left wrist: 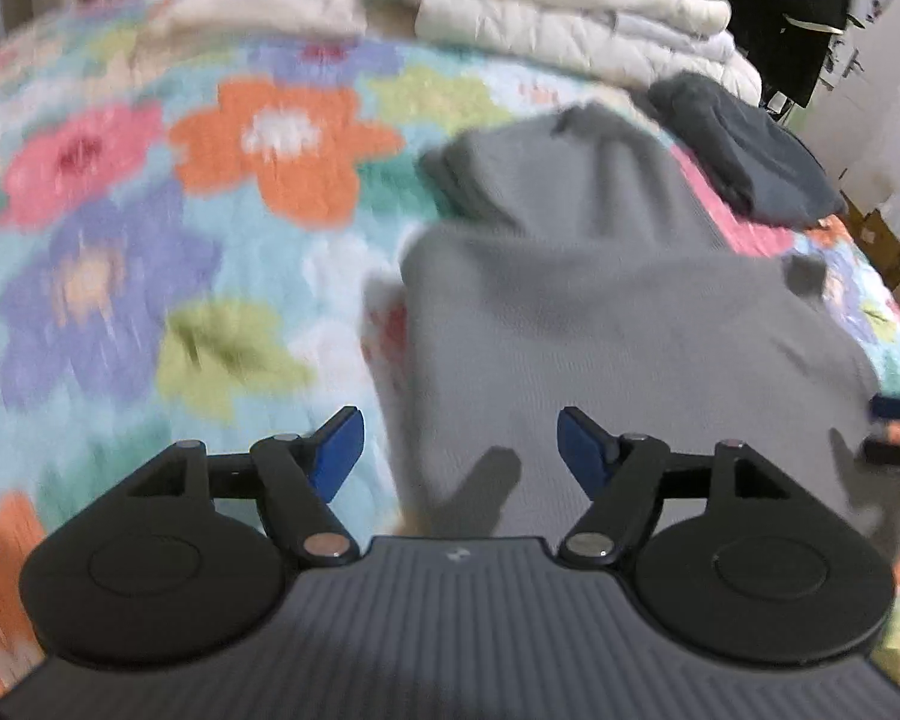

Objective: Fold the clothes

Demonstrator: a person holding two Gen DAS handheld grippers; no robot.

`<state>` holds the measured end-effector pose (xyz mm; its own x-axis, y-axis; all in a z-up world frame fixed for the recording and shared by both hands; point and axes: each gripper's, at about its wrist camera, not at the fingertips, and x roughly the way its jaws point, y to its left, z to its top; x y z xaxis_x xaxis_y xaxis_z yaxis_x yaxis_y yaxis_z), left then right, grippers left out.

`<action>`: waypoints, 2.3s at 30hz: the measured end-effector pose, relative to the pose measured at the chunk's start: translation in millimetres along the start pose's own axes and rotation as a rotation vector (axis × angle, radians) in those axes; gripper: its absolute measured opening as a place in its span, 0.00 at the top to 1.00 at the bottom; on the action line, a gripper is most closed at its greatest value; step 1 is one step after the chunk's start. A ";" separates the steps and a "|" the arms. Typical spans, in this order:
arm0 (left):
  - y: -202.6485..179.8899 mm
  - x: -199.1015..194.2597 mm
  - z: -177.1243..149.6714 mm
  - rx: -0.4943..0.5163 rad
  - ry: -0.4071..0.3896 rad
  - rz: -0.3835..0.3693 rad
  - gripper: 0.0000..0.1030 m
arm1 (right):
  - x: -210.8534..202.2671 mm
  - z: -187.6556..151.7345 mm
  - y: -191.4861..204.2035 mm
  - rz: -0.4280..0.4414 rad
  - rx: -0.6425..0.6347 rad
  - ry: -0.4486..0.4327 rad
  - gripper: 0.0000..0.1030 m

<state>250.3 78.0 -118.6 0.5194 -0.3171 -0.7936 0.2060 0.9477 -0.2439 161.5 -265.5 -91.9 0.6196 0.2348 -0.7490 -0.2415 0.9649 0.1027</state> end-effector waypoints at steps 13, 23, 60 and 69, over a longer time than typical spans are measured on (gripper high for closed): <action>-7.3 -28.5 -59.1 -0.060 0.124 0.013 0.24 | -29.5 -63.8 29.3 -0.231 -0.017 -0.027 0.38; -32.1 -40.8 -99.6 -0.001 0.124 -0.009 0.18 | -33.9 -106.1 29.4 -0.212 0.127 0.071 0.18; 11.5 -40.0 -111.1 -0.430 -0.042 -0.356 0.86 | -41.7 -105.0 -18.4 0.190 0.597 -0.393 0.90; 9.3 -87.6 -135.4 -0.482 -0.106 -0.443 0.87 | -82.1 -108.7 -20.8 0.270 0.615 -0.396 0.90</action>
<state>94.5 119.6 -126.8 0.5547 -0.6589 -0.5081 0.0371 0.6297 -0.7760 34.5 -317.6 -103.7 0.8470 0.3835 -0.3682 -0.0362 0.7326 0.6797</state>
